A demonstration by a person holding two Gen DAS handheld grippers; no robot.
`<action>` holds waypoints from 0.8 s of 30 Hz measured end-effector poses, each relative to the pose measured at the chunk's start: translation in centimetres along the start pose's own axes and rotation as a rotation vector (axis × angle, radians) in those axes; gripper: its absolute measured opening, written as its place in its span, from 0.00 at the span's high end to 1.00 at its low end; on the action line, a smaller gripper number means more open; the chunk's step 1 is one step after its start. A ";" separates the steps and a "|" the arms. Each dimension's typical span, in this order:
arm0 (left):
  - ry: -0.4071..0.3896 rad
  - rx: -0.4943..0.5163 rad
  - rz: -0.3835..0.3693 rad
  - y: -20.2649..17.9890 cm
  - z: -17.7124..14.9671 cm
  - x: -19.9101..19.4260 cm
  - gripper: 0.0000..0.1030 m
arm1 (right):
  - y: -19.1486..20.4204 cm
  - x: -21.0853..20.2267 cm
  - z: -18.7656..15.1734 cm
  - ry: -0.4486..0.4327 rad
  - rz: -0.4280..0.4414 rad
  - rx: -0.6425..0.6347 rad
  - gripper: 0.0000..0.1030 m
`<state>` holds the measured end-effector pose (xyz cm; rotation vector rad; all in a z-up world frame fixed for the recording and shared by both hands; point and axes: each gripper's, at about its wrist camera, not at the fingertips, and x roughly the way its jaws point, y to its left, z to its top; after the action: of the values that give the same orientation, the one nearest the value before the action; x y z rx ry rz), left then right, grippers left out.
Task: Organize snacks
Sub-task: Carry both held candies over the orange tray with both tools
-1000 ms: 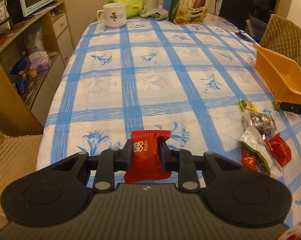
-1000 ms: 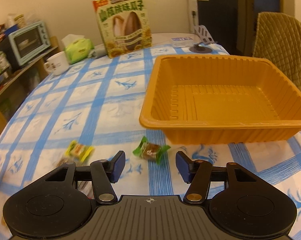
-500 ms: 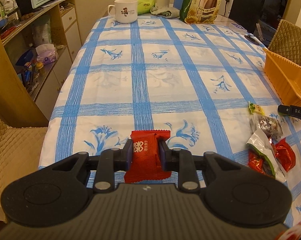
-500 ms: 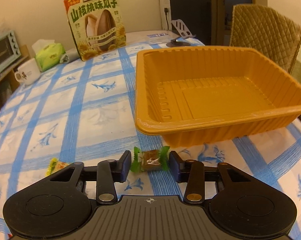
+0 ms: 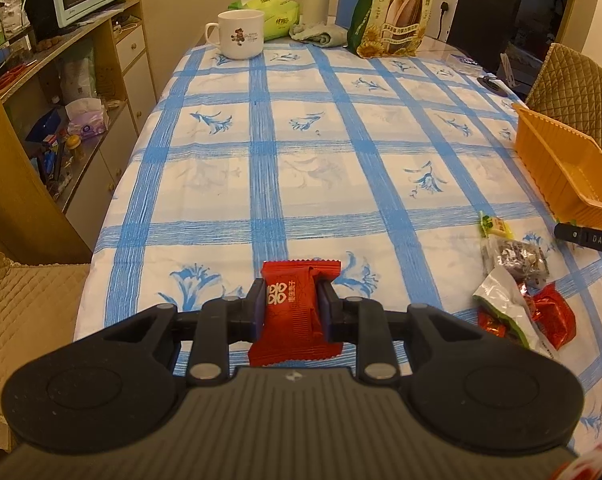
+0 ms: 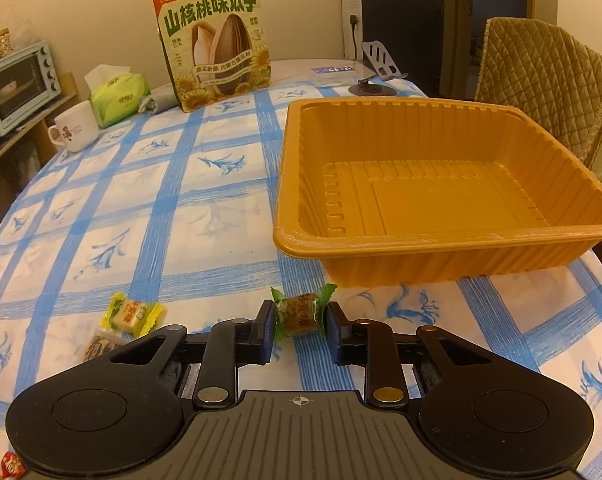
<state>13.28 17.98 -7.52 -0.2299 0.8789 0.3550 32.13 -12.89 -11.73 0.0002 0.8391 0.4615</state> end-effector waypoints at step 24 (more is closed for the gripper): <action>-0.089 0.134 -0.186 -15.9 5.0 -1.6 0.76 | -9.9 -11.5 2.9 -0.066 0.101 -0.005 0.74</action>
<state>22.20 4.75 -2.34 -0.1691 0.7835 0.1322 31.47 -25.88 -3.33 0.0534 0.7759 0.5555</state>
